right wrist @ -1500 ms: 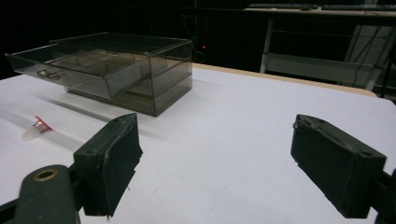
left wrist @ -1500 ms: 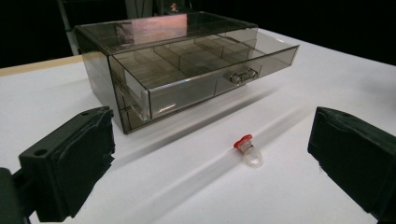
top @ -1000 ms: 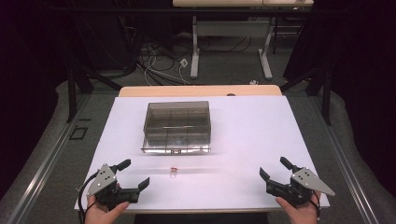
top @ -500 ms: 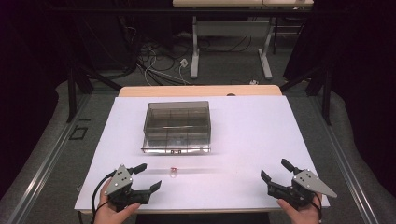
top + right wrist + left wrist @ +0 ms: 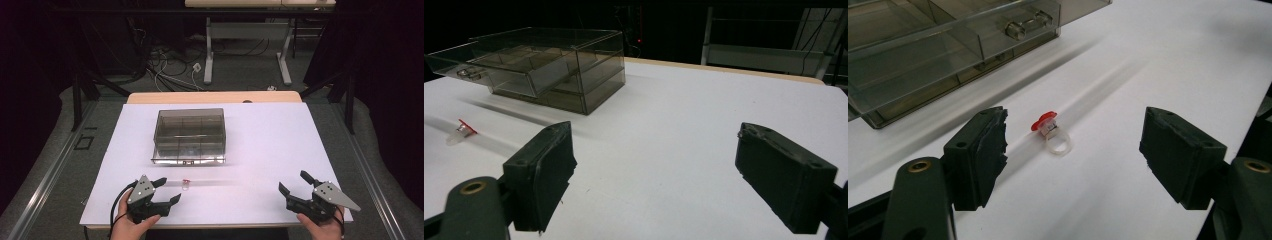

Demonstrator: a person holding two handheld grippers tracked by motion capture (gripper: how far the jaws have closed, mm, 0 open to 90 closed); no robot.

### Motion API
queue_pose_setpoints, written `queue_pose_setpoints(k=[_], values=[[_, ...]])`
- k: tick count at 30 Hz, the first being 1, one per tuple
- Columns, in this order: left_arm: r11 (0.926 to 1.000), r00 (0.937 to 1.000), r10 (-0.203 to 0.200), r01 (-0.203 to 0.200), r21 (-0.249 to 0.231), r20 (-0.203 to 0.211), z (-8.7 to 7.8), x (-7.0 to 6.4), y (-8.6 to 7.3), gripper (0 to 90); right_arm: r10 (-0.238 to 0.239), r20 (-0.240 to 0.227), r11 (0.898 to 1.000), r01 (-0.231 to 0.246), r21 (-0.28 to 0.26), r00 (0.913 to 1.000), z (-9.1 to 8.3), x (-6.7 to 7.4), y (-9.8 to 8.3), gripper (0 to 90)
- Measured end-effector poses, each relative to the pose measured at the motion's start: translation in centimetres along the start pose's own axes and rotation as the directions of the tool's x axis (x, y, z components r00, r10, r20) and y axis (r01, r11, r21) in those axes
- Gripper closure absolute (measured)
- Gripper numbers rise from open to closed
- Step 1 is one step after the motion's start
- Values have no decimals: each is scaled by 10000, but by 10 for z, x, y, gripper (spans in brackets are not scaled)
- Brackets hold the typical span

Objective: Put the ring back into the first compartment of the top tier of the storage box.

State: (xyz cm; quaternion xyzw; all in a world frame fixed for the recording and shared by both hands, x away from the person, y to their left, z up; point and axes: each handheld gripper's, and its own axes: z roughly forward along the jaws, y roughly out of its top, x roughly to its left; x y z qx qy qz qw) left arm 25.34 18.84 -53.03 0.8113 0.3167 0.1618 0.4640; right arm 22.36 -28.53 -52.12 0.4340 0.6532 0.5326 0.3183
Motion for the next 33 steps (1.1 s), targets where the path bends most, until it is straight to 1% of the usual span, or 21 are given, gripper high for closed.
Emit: queue_pose_setpoints(k=[1,2,3,7,9,10,14,18,21,26,27,33], values=[[10000,10000,-54,55,75,-74,5,0,1,262,14,-12,10000,-14,-1,10000,0,0,0,151],[10000,10000,-54,55,75,-74,5,0,1,263,5,-6,10000,-5,2,10000,0,0,0,151],[9997,9998,-180,181,185,-81,11,-1,1,263,4,-6,10000,-4,6,10000,0,0,0,151],[9993,9998,-78,84,362,-167,17,-4,3,270,17,-30,10000,-17,61,10000,0,0,0,151],[9995,9999,-33,37,326,-139,21,-5,4,290,71,-35,9999,-71,99,10000,0,0,0,151],[9995,9998,-54,60,325,-183,22,-6,5,293,3,-17,10000,-3,97,10000,0,0,0,151],[9995,9995,-71,81,314,-309,26,-7,6,293,12,-36,10000,-12,87,10000,0,-1,0,151],[9991,9993,-40,56,424,-385,34,-9,8,297,27,-41,9999,-26,114,10000,0,0,0,151],[9990,9993,-80,96,433,-368,38,-9,9,321,48,-54,9999,-47,112,10000,0,-1,0,151],[9987,9991,-8,30,509,-436,44,-7,8,329,75,-90,9999,-74,126,9999,1,-1,-1,151],[9987,9987,-37,63,506,-512,46,-6,8,329,78,-77,9999,-77,133,9999,1,-1,-1,151],[9982,9985,-220,248,546,-510,53,-4,8,343,99,-62,9998,-98,145,9999,1,-1,-1,151]])
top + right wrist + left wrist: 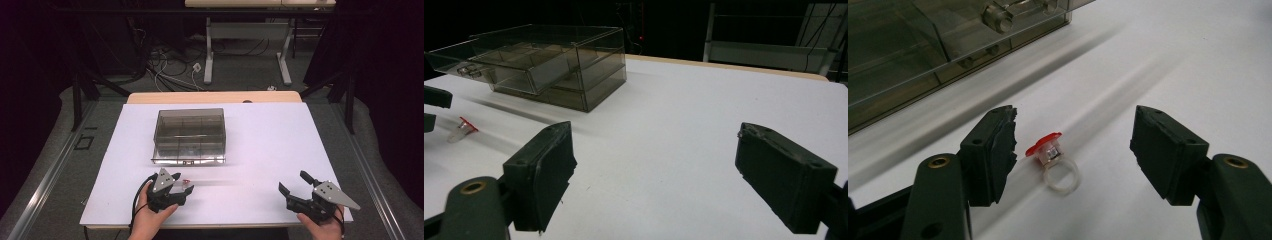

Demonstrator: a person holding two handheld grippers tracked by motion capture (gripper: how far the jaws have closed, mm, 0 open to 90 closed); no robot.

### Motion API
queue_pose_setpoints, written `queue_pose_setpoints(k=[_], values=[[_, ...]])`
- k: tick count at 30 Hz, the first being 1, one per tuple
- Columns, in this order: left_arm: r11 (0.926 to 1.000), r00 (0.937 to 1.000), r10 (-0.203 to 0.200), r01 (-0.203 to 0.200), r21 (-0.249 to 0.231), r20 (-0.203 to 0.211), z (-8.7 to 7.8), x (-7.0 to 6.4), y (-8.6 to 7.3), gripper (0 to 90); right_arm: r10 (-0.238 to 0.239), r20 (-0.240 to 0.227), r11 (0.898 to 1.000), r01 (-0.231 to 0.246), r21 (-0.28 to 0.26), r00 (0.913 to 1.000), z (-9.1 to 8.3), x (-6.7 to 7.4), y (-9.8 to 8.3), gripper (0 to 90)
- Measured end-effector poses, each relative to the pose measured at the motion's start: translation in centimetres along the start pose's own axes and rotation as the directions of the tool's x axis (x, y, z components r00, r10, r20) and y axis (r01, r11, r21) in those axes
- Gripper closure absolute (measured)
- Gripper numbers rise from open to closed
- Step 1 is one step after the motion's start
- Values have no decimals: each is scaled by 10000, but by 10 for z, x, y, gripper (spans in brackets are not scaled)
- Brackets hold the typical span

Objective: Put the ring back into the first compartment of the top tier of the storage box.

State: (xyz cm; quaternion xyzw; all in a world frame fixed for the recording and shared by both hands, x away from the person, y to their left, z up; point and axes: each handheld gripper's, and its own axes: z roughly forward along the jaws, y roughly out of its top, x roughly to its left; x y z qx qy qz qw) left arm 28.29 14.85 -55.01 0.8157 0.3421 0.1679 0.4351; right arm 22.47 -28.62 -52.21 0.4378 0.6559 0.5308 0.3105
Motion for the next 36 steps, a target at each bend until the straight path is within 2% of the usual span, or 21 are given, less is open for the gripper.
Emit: queue_pose_setpoints(k=[12,24,34,36], values=[[9995,9998,-193,195,248,-93,14,4,2,381,7,-48,10000,-7,7,10000,0,-1,0,151],[9947,9968,-772,784,659,-197,18,8,1,440,76,-89,10000,-76,29,9999,0,-1,-1,151],[9913,9958,-891,908,951,-220,21,9,0,468,111,-107,9999,-110,45,9999,0,-1,-1,151],[9907,9955,-924,940,984,-203,21,9,0,477,-18,-125,9999,20,114,9999,0,-2,-1,151]])
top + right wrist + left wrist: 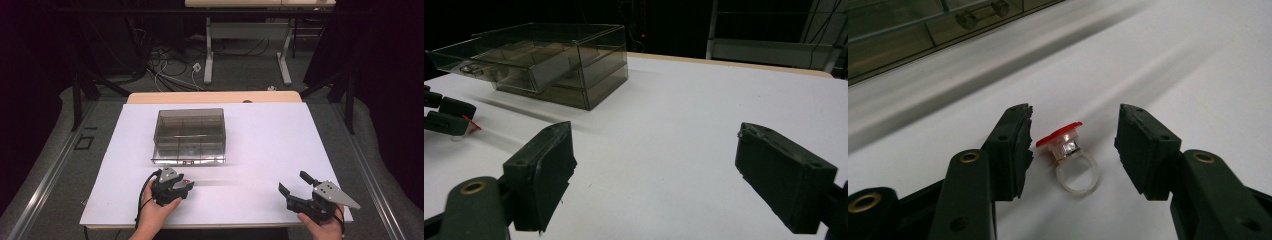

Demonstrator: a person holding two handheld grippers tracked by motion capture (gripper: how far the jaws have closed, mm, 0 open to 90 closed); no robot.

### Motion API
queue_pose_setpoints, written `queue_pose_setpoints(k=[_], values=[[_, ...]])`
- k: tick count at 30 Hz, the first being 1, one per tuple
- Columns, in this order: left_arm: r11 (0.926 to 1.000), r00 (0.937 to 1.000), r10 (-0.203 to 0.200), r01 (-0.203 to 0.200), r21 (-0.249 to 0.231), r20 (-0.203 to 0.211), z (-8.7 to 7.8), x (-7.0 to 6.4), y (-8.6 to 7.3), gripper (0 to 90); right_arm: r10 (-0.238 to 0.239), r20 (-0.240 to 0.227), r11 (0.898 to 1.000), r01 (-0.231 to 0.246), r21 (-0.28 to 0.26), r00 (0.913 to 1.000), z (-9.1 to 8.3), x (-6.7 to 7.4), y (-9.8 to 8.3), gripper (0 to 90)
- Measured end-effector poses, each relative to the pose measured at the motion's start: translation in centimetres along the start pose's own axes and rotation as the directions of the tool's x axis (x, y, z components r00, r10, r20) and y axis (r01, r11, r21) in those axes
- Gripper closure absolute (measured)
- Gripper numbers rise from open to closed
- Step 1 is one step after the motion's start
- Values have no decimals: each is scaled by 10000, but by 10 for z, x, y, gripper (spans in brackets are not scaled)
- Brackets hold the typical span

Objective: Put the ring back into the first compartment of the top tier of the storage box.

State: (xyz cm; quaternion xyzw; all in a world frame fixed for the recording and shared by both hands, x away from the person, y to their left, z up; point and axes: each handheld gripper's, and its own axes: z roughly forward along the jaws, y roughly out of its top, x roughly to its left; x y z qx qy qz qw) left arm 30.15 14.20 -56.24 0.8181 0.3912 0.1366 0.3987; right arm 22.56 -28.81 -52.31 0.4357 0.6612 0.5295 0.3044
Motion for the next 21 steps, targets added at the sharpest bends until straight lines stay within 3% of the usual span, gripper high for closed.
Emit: queue_pose_setpoints(k=[11,21], values=[[9989,9996,-262,260,379,52,3,0,-1,529,83,-36,10000,-83,-17,10000,0,0,0,151],[9981,9990,-433,436,443,-89,4,0,0,584,109,-63,9999,-109,21,9999,1,0,-1,151]])
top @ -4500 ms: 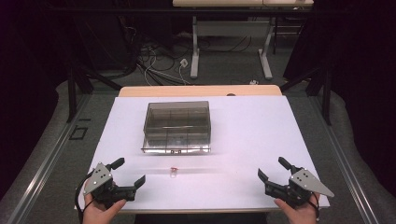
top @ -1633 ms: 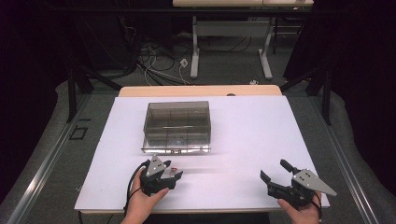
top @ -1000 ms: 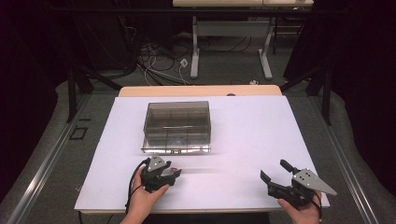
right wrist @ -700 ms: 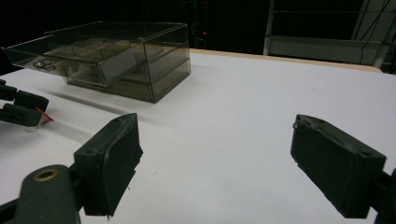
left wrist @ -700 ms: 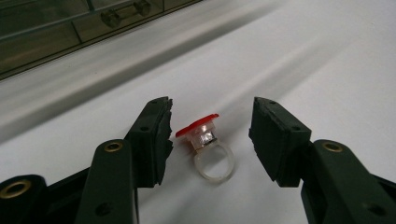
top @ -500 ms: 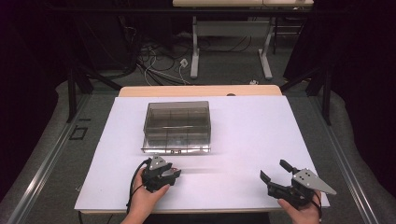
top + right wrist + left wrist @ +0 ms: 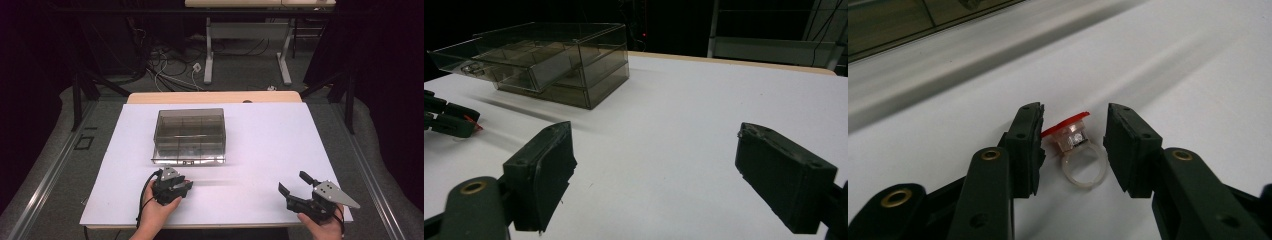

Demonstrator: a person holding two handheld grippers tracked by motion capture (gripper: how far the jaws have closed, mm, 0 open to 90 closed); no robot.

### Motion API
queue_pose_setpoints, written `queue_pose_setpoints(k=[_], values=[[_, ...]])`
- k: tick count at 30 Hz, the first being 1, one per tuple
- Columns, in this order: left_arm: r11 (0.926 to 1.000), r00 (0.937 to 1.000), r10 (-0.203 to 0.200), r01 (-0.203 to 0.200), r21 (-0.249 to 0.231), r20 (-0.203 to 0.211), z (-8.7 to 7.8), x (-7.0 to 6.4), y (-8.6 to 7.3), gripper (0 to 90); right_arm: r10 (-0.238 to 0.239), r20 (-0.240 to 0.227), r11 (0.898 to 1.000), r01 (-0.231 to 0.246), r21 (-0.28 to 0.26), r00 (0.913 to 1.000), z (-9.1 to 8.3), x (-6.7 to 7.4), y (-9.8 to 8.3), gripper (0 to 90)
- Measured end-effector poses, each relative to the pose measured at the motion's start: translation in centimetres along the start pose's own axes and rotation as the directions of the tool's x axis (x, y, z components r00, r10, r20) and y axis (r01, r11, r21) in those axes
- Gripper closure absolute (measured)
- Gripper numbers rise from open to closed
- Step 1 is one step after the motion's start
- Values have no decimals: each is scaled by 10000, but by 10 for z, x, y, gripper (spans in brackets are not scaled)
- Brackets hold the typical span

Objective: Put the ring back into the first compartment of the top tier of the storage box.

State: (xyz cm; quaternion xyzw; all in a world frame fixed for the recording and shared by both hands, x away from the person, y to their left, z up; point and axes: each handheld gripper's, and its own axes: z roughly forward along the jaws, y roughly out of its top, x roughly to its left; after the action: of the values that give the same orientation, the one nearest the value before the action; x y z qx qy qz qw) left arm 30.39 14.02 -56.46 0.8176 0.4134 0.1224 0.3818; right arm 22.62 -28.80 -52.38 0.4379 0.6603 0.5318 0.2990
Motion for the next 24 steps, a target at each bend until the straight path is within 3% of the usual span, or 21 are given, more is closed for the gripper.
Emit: queue_pose_setpoints(k=[13,24], values=[[9994,9994,-351,351,1,-56,0,2,1,654,41,5,10000,-41,-14,10000,0,0,0,151],[9994,9994,-356,356,-1,-53,-1,4,1,669,36,-4,10000,-36,-29,10000,0,0,0,151]])
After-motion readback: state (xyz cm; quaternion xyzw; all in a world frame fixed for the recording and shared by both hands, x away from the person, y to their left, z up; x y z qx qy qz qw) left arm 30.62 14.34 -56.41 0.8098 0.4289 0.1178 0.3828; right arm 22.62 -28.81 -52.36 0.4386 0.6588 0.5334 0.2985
